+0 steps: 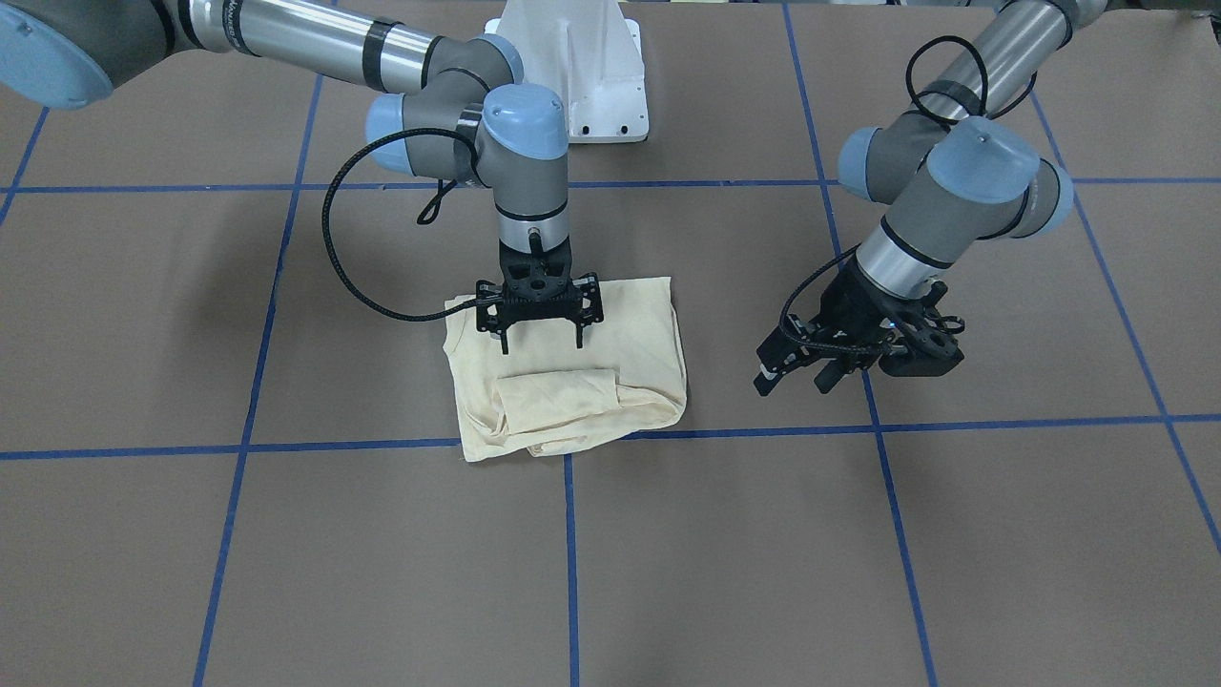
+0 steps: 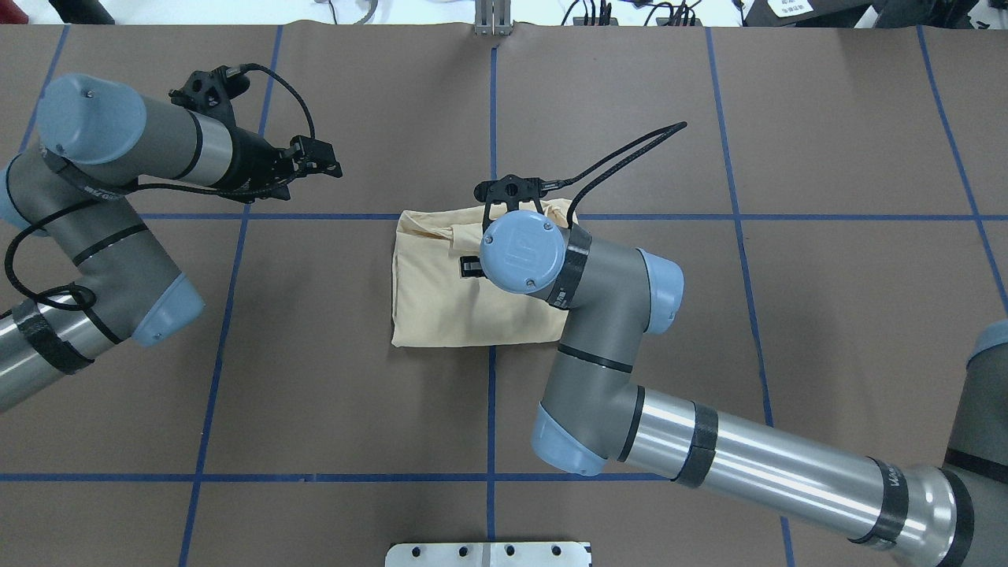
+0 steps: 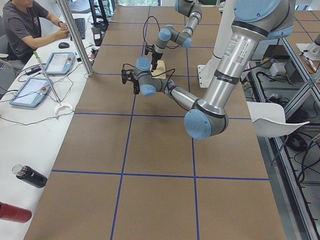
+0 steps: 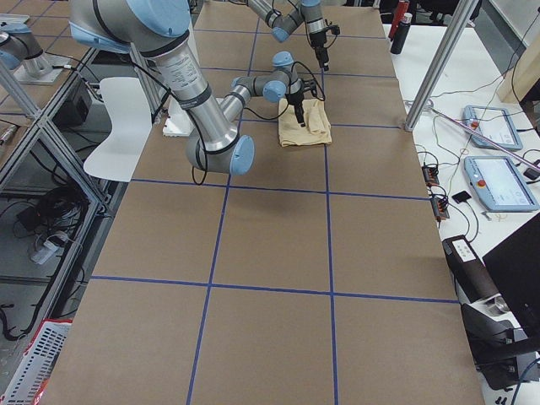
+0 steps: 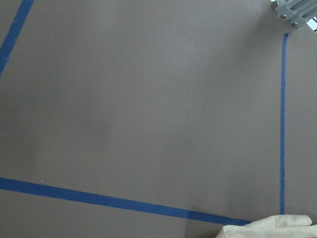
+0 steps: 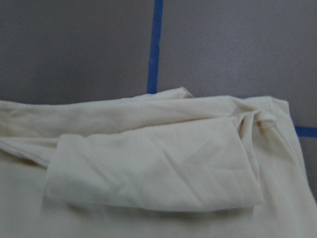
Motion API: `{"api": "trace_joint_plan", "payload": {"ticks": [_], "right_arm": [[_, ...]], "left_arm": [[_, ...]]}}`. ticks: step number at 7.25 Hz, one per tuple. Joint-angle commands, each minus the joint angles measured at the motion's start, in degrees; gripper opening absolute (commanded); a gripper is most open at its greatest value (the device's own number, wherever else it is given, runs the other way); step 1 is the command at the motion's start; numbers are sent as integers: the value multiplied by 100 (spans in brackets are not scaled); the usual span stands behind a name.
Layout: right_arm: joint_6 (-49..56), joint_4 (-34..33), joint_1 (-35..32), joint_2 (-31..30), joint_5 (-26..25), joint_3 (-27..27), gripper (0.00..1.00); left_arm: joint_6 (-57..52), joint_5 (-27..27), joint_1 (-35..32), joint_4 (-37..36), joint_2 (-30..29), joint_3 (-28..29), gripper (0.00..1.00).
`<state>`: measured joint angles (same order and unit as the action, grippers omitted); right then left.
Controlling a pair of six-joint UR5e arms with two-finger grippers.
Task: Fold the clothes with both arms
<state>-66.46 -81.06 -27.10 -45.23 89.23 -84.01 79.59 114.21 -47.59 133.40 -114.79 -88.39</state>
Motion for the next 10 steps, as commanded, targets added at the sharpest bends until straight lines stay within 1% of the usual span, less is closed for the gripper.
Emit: {"api": "trace_joint_plan", "payload": {"ticks": [1, 2, 3, 4, 5, 6, 7, 8, 9, 10], "right_arm": [[430, -120, -556, -3, 469, -18, 100], [850, -373, -890, -3, 803, -53, 100], [1332, -567, -1285, -81, 1172, -71, 100], [1607, -725, -1602, -326, 1437, -254, 100], [1671, -744, -1936, -607, 1526, -395, 100], [1863, -727, -2305, -914, 1780, -536, 100], [2552, -736, -2752, -1239, 2095, -711, 100], [3107, -710, -3235, -1521, 2499, -722, 100], [3461, -649, -3771, -1889, 3034, -826, 100], [3908, -604, -4159, -2284, 3239, -1097, 100]], "left_arm": [[-477, 14, -179, -16, 18, -3, 99], [-1045, 14, -432, -16, 218, -12, 99], [-1834, -21, -713, -7, 368, -3, 99], [-2225, -56, -1038, -7, 483, 75, 99], [-2446, -56, -1389, -7, 519, 206, 99], [-2501, -39, -1776, 27, 519, 591, 100], [-3119, -21, -2049, 89, 571, 612, 100], [-4013, -4, -2226, 211, 885, 577, 99], [-4962, -12, -2402, 534, 1193, 594, 100], [-5223, 5, -2499, 938, 1570, 594, 100]]}}
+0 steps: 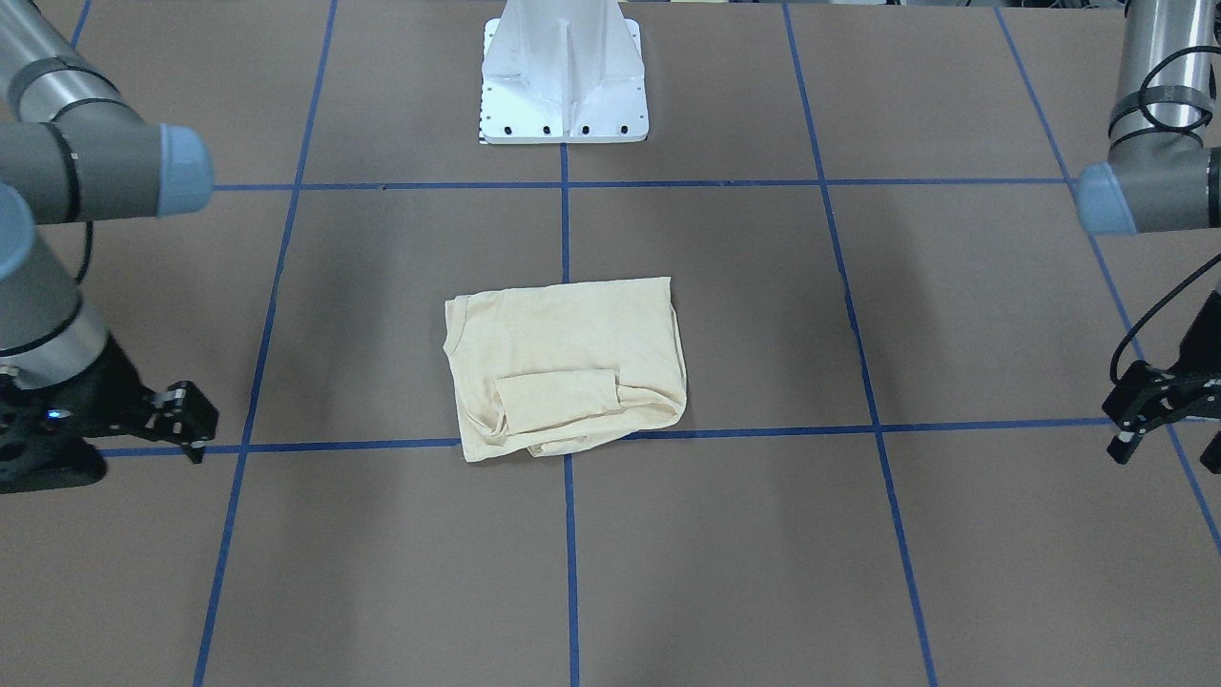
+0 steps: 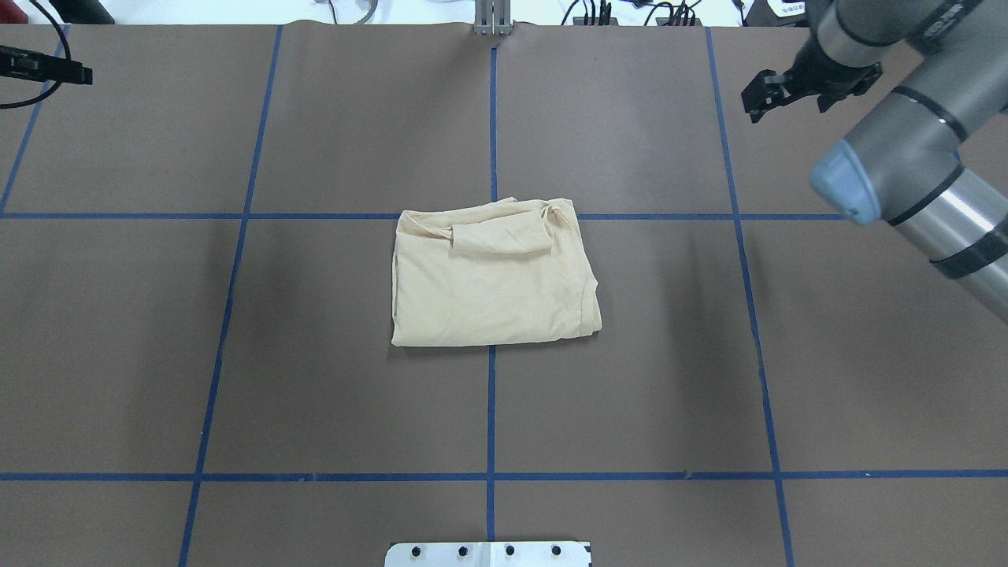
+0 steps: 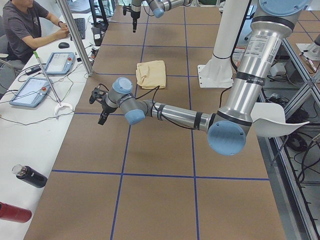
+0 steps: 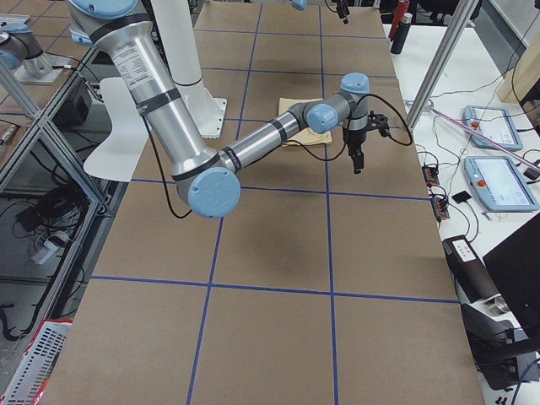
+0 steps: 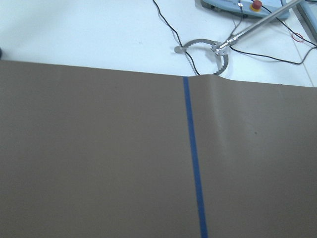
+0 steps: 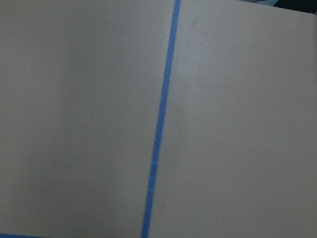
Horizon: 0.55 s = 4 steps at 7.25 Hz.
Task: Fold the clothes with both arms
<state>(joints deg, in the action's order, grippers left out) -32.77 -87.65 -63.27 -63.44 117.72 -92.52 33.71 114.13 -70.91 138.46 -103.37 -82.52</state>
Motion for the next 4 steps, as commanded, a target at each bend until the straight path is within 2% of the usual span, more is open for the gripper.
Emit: {"api": "trace_joint_plan", "payload": {"ticks": [1, 3, 4], "right_arm": [[683, 125, -711, -633, 392, -266, 100], [693, 38, -993, -915, 568, -109, 100], [710, 12, -1029, -1334, 533, -239, 100]], "left_arm": [[-629, -4, -152, 602, 606, 34, 100], [-664, 39, -125, 377, 607, 104, 100], [-751, 57, -125, -399, 582, 35, 100]]}}
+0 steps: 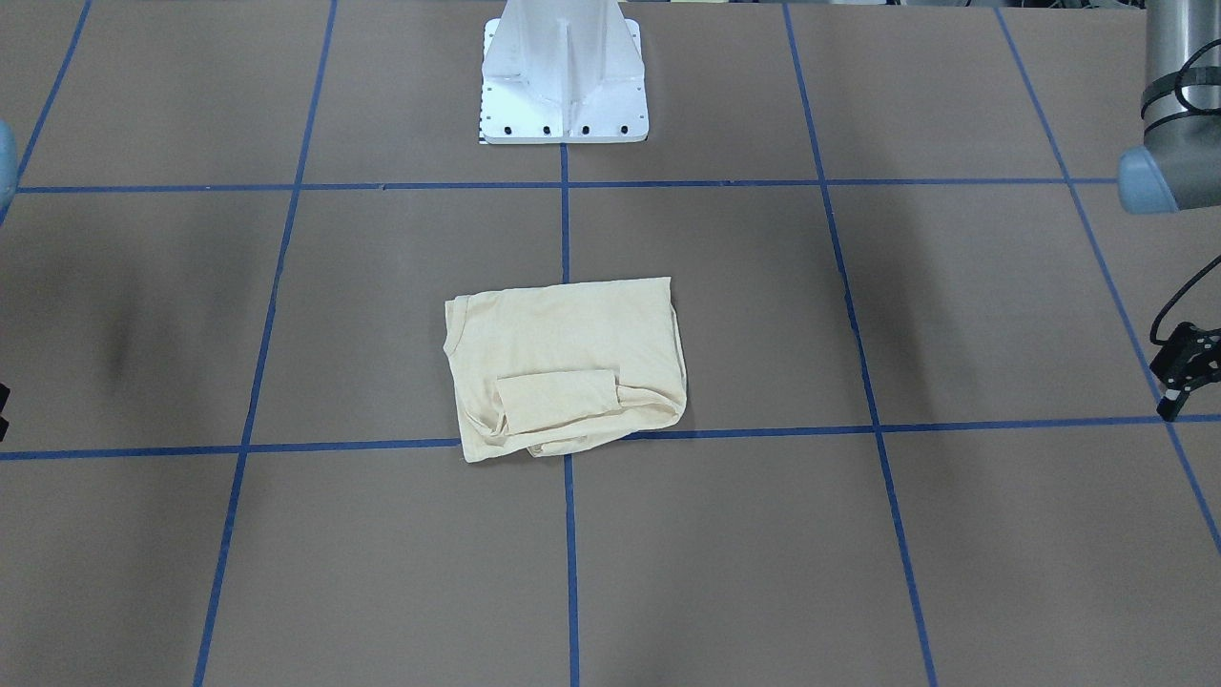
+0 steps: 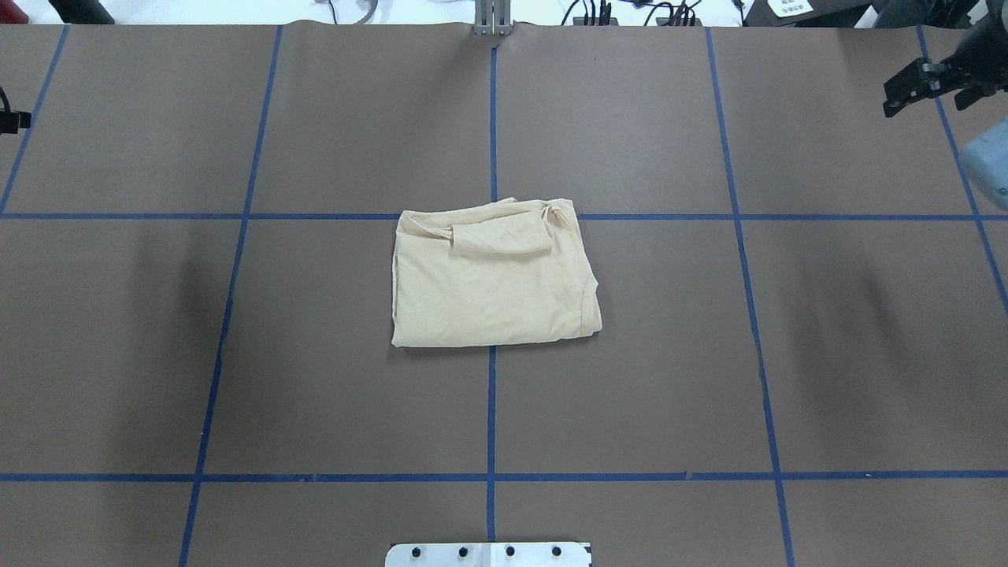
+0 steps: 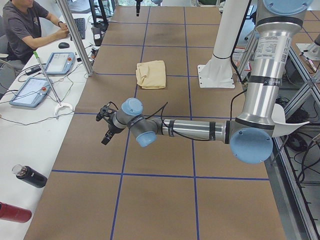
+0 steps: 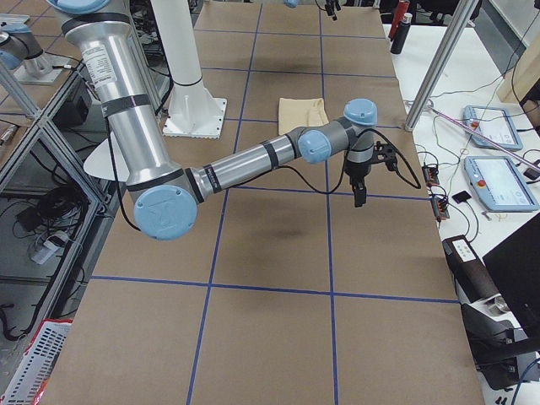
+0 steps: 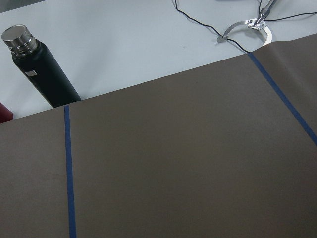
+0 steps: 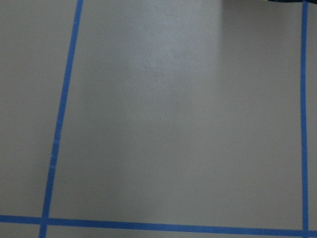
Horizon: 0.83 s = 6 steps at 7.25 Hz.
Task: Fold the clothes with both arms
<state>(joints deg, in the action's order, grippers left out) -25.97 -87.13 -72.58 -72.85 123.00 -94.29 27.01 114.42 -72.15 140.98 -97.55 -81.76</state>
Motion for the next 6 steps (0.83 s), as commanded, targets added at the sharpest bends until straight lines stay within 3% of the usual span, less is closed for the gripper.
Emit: {"api": "trace_joint_plan", "payload": {"ticks": [1, 3, 6], "right_arm": [[30, -67, -125, -536, -13, -54, 100], [117, -434, -318, -643, -4, -54, 100], [733, -1180, -870, -695, 319, -115, 100]], "left_arm": [[-944, 37, -53, -1130, 25, -277, 100], [-2605, 824, -753, -2647, 130, -629, 100], [-4158, 924, -1632, -4452, 157, -1024, 100]]}}
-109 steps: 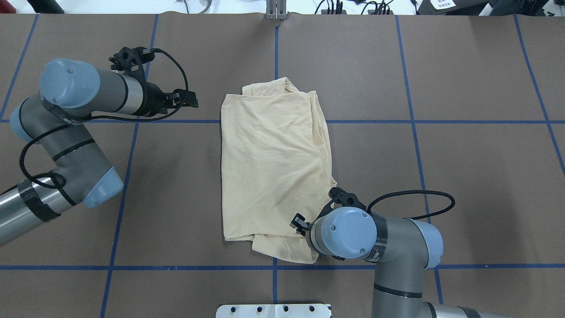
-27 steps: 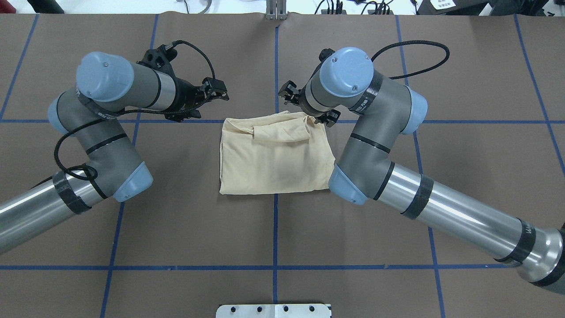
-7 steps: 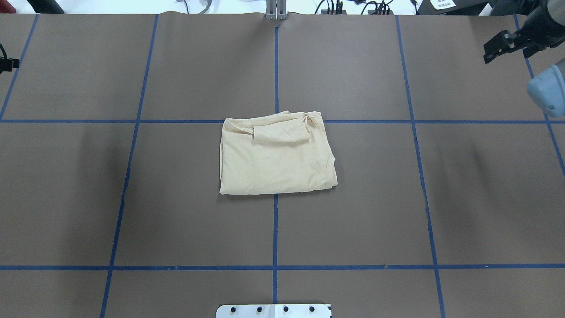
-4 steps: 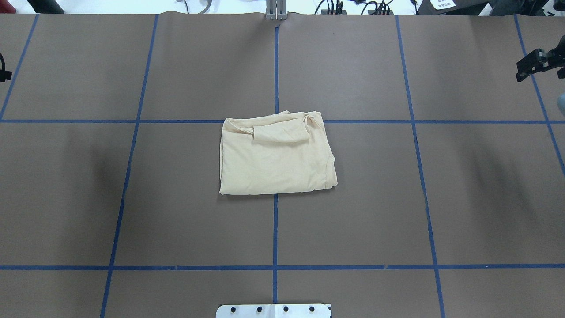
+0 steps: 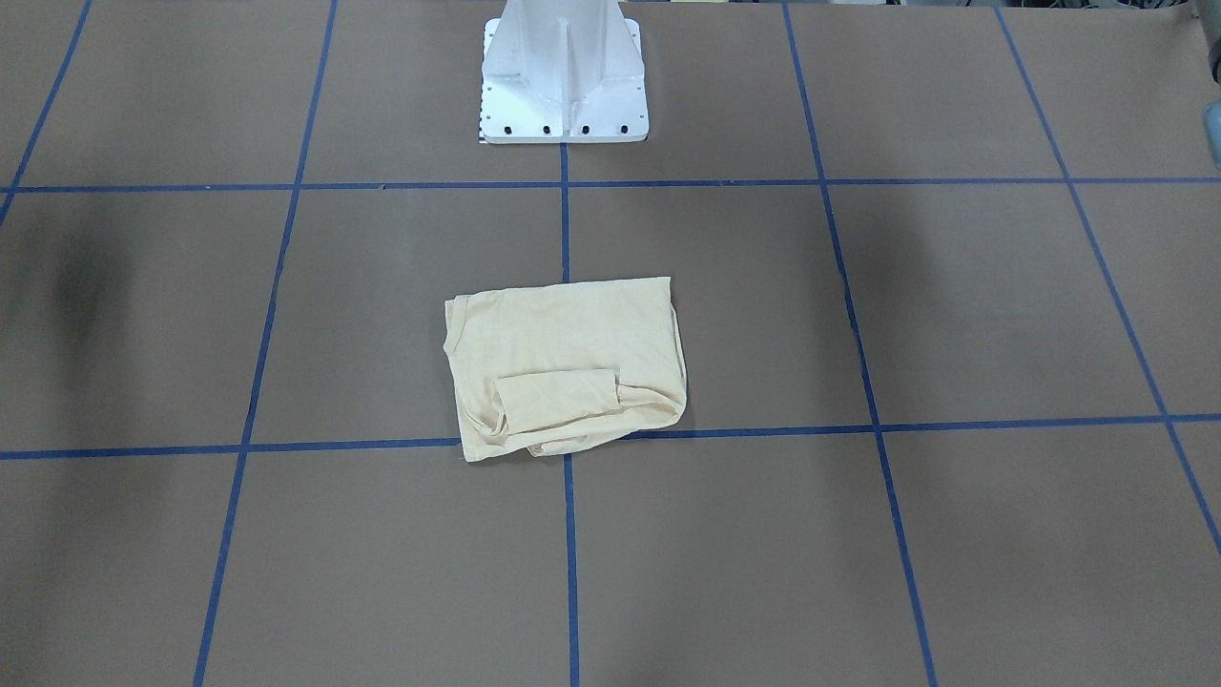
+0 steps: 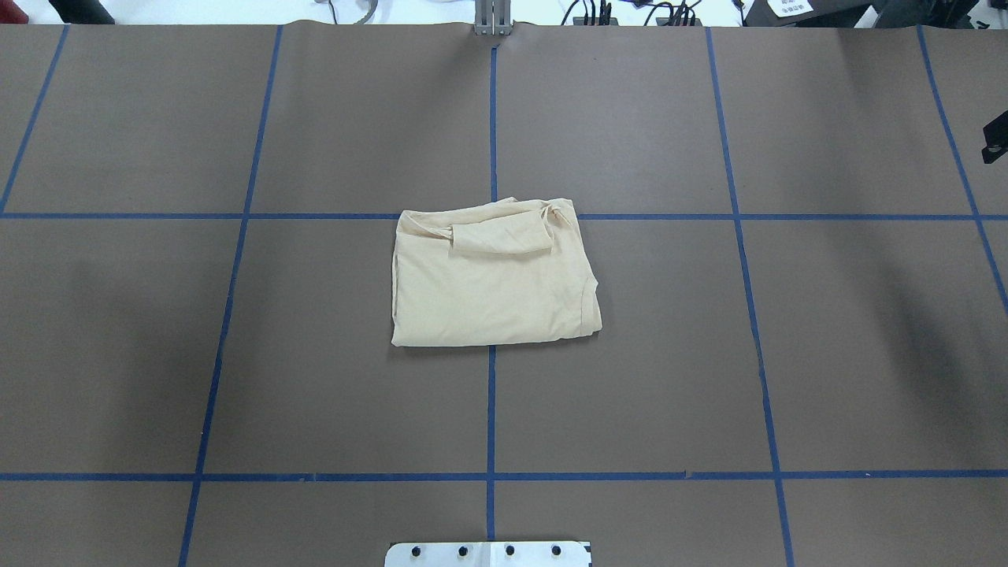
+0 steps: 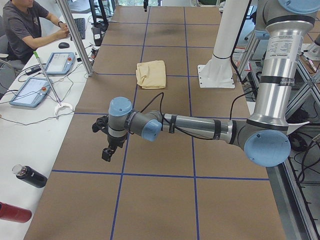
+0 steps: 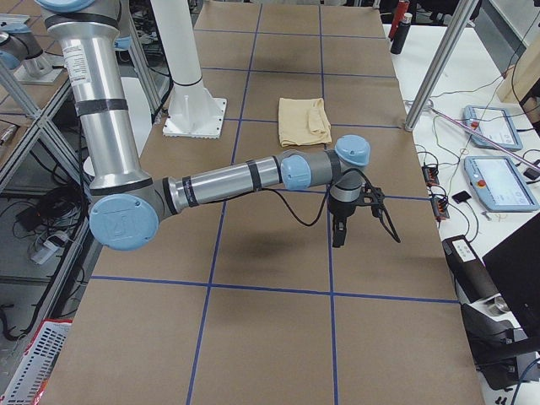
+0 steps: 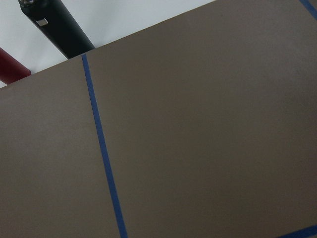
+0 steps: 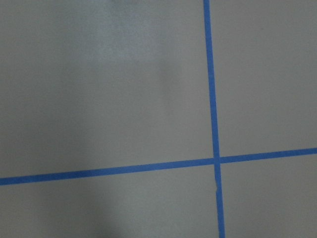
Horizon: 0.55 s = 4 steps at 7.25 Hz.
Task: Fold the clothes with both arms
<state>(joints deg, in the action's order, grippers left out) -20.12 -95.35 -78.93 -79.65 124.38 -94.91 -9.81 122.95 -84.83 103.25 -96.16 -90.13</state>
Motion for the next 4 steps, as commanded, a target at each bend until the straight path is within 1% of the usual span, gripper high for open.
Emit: {"api": "trace_joint_plan", "payload": {"ticks": [1, 2, 4], "right_arm": [[332, -492, -455, -120, 706, -80, 100], [856, -493, -613, -321, 850, -124, 100], [1578, -475, -921, -691, 860, -124, 100]], "left_arm": [[-522, 298, -516, -1240, 18, -242, 99], [-522, 431, -517, -1446, 18, -251, 100], [-522, 432, -517, -1439, 71, -146, 100]]}}
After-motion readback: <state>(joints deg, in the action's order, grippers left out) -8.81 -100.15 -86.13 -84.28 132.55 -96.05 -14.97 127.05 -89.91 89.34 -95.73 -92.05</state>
